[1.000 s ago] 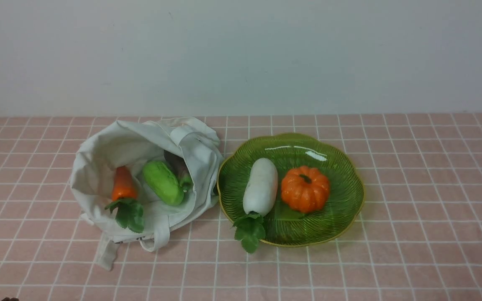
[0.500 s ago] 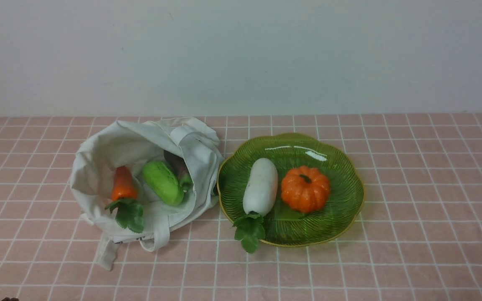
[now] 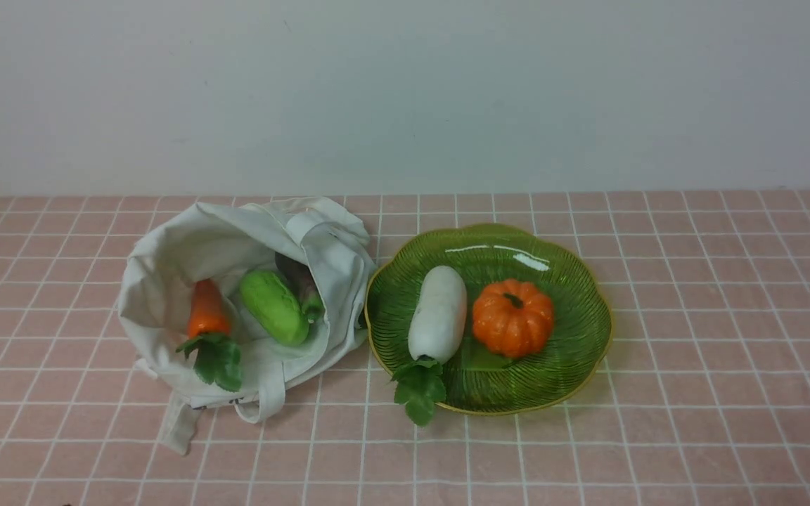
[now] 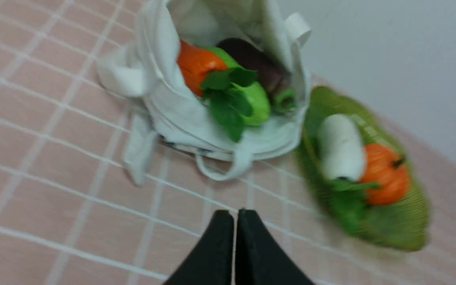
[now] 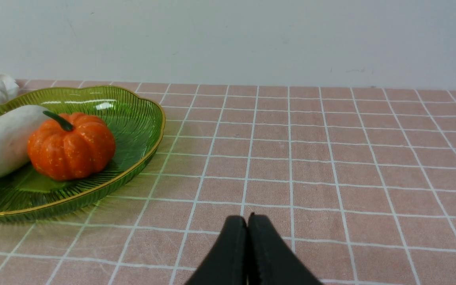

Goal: Take vegetables from bag on pink coffee tablecloth place on plate.
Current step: 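Reach into the cloth bag and grasp the green cucumber with the left gripper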

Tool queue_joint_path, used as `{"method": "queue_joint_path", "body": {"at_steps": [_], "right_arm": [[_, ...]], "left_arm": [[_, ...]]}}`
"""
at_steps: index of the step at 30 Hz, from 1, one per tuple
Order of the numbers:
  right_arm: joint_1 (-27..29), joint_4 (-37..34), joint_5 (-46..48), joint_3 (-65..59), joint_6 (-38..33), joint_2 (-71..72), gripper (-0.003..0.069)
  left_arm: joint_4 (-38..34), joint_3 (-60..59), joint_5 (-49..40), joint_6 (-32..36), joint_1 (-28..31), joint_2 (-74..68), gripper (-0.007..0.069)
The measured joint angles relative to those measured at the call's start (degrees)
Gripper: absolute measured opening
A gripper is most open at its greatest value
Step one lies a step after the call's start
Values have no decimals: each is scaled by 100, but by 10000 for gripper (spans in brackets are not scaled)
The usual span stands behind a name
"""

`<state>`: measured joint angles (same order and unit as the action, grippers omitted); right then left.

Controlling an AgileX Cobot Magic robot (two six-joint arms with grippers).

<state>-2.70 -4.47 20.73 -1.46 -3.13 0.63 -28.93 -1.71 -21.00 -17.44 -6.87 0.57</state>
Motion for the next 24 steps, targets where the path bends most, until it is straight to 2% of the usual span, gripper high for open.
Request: {"method": "queue_joint_path", "body": {"at_steps": [2,4,10,13,18,21,22,24], "right_arm": [[0,0,0,0,0,0,-15],[0,0,0,0,0,0,-15],[0,0,0,0,0,0,-15],[0,0,0,0,0,0,-15],[0,0,0,0,0,0,-15],[0,0,0,0,0,0,-15],[0,0,0,0,0,0,-15],[0,0,0,0,0,0,-15]], "left_arm": [[-763,0,127,-168,0,0,-5],[-1075,0,251,-168,0,0,-5],[-1513,49,956,-180,-5,0,-5],[-1521,341,869,57,-5,0,-5],[-1066,1772,-184,754,-5,-1225,-5],[-396,2708,-1349,1081,-5,-2749,-5],[-349,2830,-1490,1102,-5,-2967,-5],[202,3600,-2134,1376,-5,-4338,-3]]}}
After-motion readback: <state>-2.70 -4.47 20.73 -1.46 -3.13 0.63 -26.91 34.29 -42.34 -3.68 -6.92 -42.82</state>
